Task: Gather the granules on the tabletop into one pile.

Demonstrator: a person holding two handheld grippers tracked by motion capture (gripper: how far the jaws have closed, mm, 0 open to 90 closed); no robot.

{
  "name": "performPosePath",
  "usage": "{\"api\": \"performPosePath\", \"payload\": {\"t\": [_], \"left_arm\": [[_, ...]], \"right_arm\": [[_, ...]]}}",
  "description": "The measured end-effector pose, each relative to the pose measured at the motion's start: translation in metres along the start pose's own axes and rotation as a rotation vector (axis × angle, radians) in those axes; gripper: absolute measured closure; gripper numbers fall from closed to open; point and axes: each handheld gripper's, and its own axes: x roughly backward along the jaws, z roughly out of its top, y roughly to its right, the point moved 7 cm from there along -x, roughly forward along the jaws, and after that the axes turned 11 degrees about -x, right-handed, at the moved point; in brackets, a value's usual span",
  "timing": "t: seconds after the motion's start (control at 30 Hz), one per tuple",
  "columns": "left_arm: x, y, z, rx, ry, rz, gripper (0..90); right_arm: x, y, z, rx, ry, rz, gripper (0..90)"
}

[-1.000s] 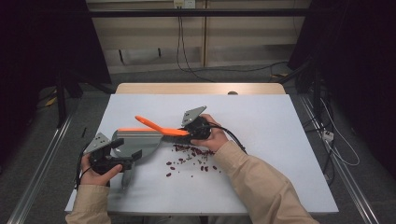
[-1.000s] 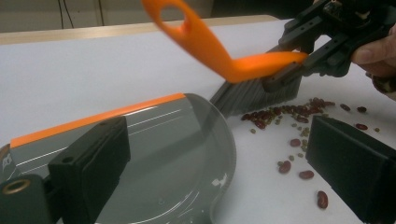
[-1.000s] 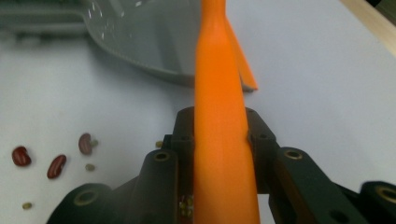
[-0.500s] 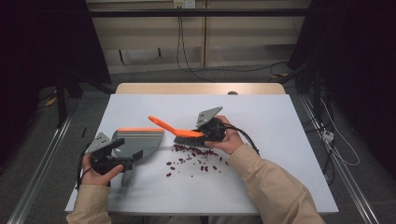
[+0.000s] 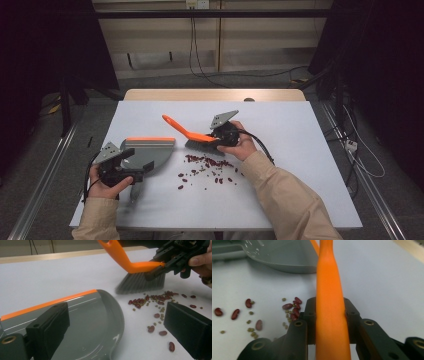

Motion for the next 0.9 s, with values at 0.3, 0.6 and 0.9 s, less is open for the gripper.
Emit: {"api": "performPosePath", "payload": {"t": [0.3, 0.6, 0.9], "left_arm": [[0.000, 0.001, 0.000, -0.003, -0.002, 0.001, 6.3], [0.000, 0.000, 0.000, -0.001, 0.000, 0.001, 6.3], [0.002, -0.001, 0.001, -0.003, 0.001, 0.004, 6.3]], "right_arm": [[0.014, -0.004, 0.008, 0.007, 0.039, 0.011, 71.1], [0.003, 0.005, -0.003, 0.020, 0.000, -0.022, 71.2], [0.012, -0.022, -0.013, 0.091, -0.037, 0.020, 71.2]]}}
